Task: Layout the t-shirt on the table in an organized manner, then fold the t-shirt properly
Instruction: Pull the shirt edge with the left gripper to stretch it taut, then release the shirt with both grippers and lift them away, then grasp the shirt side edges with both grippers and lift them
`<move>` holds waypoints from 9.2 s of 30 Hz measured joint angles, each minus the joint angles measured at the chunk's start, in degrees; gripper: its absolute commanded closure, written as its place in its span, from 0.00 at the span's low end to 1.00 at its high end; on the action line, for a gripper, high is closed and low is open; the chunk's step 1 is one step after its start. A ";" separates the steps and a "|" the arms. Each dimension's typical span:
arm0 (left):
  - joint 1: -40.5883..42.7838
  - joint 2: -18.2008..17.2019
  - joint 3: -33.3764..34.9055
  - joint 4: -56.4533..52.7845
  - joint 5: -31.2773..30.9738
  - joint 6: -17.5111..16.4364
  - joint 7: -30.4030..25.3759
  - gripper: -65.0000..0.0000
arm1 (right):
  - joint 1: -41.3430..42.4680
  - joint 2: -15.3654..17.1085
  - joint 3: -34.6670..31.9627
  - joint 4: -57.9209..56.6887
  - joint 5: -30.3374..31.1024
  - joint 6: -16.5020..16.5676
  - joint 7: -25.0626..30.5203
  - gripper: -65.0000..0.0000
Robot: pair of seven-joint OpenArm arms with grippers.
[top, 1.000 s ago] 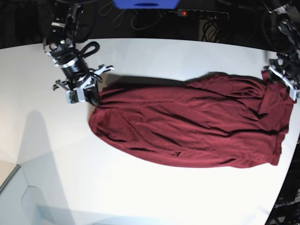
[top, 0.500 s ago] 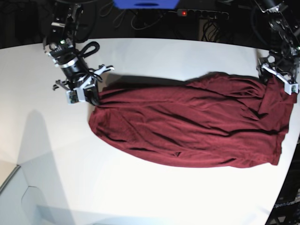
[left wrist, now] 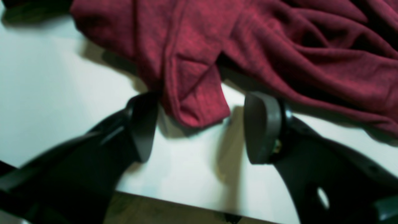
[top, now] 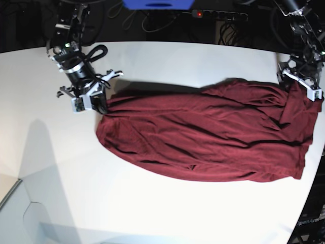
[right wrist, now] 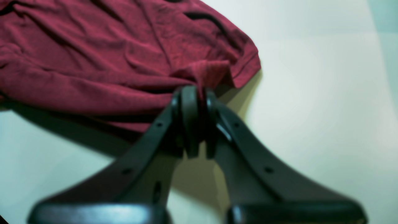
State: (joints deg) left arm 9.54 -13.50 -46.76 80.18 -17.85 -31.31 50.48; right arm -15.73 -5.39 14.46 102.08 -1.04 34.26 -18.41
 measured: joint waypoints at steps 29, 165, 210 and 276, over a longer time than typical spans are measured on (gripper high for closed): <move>4.04 -2.23 -13.77 29.03 -1.51 -3.96 17.97 1.00 | 0.90 0.00 -0.17 0.00 0.00 0.00 -0.35 1.00; -7.37 -19.17 7.87 -20.15 18.73 -8.81 -0.02 0.92 | 1.42 2.86 3.87 -7.82 0.42 0.00 0.48 1.00; -27.28 -6.25 18.47 -22.25 24.09 -8.85 -4.94 0.56 | 6.82 -0.79 17.57 -3.10 0.04 -0.17 -0.17 0.50; -21.75 -4.68 9.49 -3.98 17.53 -9.01 3.02 1.00 | 35.56 7.28 -11.28 -49.31 0.76 -0.17 2.32 1.00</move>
State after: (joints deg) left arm -12.21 -18.17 -37.28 76.20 -0.32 -40.32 53.49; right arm 19.84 1.89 3.18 52.77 -0.27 34.09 -16.10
